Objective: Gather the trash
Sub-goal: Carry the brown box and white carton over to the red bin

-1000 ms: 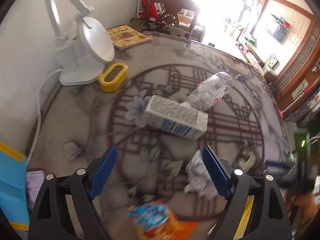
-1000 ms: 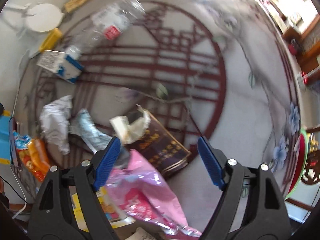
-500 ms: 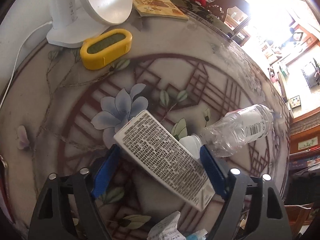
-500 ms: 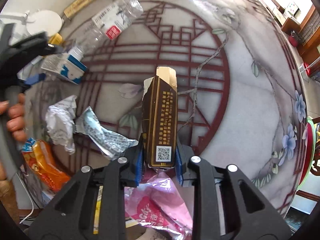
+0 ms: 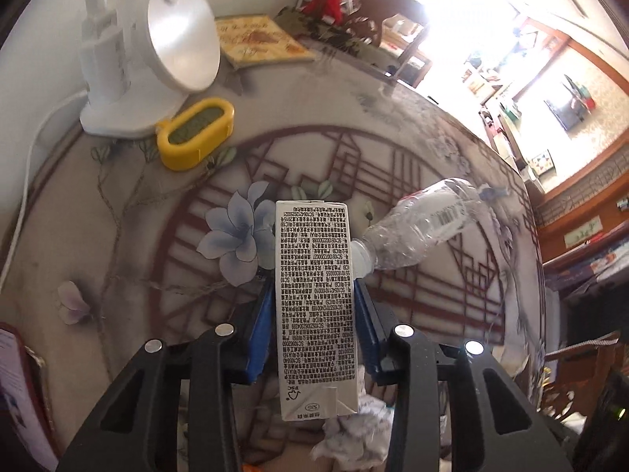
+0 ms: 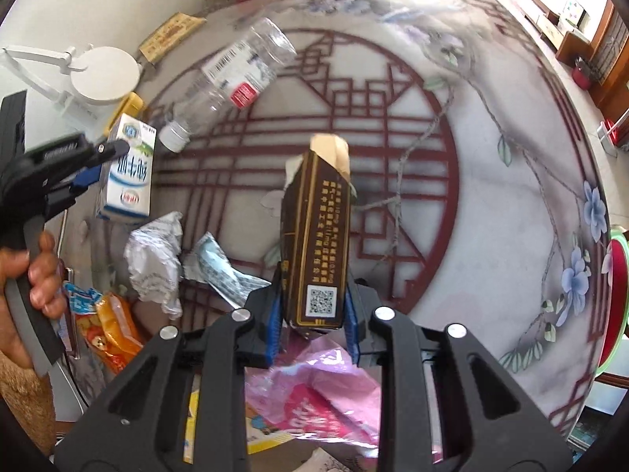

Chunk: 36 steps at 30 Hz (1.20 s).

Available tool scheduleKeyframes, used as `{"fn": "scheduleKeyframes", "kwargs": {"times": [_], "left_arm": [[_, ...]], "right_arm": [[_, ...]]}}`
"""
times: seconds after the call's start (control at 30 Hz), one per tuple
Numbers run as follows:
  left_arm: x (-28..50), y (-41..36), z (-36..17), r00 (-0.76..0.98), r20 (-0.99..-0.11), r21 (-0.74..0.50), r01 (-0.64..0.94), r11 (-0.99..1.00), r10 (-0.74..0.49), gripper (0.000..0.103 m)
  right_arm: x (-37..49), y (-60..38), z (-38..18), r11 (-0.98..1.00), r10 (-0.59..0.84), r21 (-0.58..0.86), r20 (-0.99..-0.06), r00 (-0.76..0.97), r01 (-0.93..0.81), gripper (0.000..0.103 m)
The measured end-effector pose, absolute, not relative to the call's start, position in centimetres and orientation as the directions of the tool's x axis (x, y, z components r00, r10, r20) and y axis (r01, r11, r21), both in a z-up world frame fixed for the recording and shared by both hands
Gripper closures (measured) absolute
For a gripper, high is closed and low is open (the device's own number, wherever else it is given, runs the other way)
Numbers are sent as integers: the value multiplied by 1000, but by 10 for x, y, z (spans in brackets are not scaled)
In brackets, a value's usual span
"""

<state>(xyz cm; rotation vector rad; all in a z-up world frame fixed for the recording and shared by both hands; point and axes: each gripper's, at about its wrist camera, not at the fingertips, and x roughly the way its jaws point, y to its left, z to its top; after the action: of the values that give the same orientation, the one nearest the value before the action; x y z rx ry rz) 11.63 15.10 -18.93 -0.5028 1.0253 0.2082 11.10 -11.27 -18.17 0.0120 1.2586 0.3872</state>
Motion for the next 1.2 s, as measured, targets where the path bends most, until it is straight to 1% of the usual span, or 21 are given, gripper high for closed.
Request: {"fn": "scheduleKeyframes", "kwargs": {"times": [0.17,0.37,0.53,0.73,0.8,1.0,1.2], "left_arm": [[100,134,-165,553,-831,-275,-320,907,-57,67],[87,112,-147,583,-808,-274,-252,928,-80,67],[83,94,-145,581,-808,-263,-207,942,-98,67],[84,74,-151,549,-831,-228,-196,954,-86,67],[84,64,-145,560,-824,-227,-186,956,-87,67],[79,19,-121,612,-785,-215,-127,968,-94,67],[77,-37,-116,612,-783,-210,-90,974,-112,67]], "right_arm": [[109,-117,-162,936,314,235,-894,319,-263,77],[108,-134,-146,943,323,260,-867,379,-208,77],[101,-149,-138,944,326,273,-859,395,-186,77],[86,-170,-139,942,336,306,-859,387,-139,77],[79,-180,-136,940,340,315,-850,402,-129,77],[68,-228,-135,941,327,331,-838,437,-70,77],[62,-283,-134,942,310,333,-832,461,-33,77]]}}
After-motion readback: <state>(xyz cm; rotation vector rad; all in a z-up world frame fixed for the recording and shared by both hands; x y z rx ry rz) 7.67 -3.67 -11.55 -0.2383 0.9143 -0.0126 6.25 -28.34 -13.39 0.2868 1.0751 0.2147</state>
